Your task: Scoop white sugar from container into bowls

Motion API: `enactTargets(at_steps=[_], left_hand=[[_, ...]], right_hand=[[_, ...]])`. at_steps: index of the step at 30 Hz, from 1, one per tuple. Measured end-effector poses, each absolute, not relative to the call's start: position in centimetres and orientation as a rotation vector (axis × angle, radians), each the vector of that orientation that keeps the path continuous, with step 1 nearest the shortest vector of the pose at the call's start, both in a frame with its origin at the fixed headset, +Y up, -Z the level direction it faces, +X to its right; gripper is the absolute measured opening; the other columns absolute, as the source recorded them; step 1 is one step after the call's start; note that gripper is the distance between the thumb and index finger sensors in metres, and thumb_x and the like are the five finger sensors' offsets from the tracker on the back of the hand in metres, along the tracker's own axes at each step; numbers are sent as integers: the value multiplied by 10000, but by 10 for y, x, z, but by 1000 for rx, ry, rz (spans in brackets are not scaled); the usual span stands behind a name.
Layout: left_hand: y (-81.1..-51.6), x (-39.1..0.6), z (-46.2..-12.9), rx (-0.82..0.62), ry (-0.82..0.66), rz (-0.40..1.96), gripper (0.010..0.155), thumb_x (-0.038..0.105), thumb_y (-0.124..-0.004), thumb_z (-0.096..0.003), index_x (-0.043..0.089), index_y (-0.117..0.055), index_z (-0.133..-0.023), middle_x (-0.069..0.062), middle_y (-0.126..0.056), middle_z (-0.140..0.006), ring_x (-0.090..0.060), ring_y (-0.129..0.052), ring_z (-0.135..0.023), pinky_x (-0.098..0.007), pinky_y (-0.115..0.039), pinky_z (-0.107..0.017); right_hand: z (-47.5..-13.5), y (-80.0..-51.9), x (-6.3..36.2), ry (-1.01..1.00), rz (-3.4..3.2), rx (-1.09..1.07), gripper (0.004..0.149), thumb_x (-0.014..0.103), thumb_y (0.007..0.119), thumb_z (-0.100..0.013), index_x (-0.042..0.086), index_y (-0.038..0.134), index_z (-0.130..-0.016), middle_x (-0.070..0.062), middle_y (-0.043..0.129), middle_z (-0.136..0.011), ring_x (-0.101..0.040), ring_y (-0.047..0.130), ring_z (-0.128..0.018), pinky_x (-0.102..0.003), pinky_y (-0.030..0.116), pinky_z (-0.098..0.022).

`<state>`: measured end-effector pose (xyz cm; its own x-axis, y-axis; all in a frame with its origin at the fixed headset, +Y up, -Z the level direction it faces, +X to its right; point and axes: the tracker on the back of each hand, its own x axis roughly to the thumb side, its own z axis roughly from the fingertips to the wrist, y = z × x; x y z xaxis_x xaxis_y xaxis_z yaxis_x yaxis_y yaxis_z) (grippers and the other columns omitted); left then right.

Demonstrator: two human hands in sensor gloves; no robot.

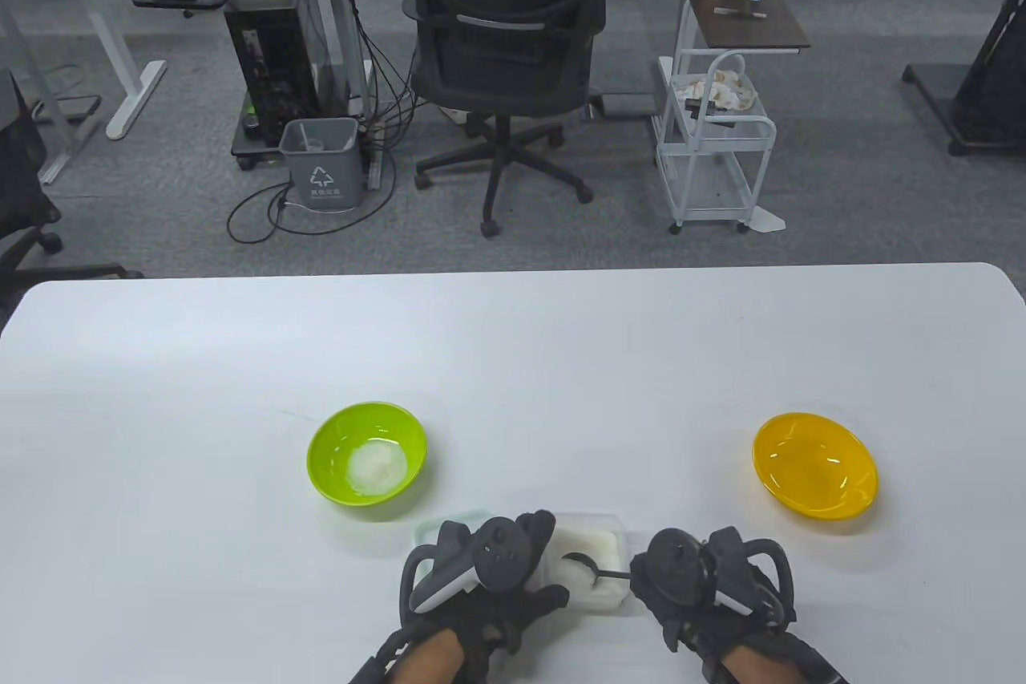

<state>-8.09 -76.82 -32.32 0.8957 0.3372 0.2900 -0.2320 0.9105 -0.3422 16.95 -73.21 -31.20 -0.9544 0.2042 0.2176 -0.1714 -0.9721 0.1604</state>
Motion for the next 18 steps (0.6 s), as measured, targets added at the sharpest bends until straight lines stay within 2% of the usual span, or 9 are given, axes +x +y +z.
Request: enactTargets(at_steps=[3, 7, 18], left_hand=[[-768, -81, -323, -306, -352, 300, 888, 717, -694, -373, 398, -340, -1123, 90, -463, -1223, -227, -679, -1108, -521, -490, -834], [-768, -81, -323, -307, -350, 302, 887, 717, -693, -374, 398, -338, -1123, 88, -462, -1222, -225, -676, -1110, -520, -490, -835], [-769, -81, -323, -311, -346, 308, 888, 715, -692, -374, 400, -330, -1121, 85, -463, -1221, -223, -668, -1115, -522, -488, -834]], right_hand=[[-319, -742, 182, 381, 2737, 216, 401, 488, 796, -448, 330, 927, -792, -37, 1028, -549, -170, 970, -191, -435, 814, -467], [-323, -750, 190, 489, 2598, 119, 402, 484, 791, -455, 320, 921, -798, -43, 1024, -557, -172, 974, -198, -439, 812, -466], [-327, -762, 200, 596, 2427, 50, 402, 476, 789, -461, 308, 912, -805, -55, 1012, -583, -186, 982, -232, -450, 799, -488]])
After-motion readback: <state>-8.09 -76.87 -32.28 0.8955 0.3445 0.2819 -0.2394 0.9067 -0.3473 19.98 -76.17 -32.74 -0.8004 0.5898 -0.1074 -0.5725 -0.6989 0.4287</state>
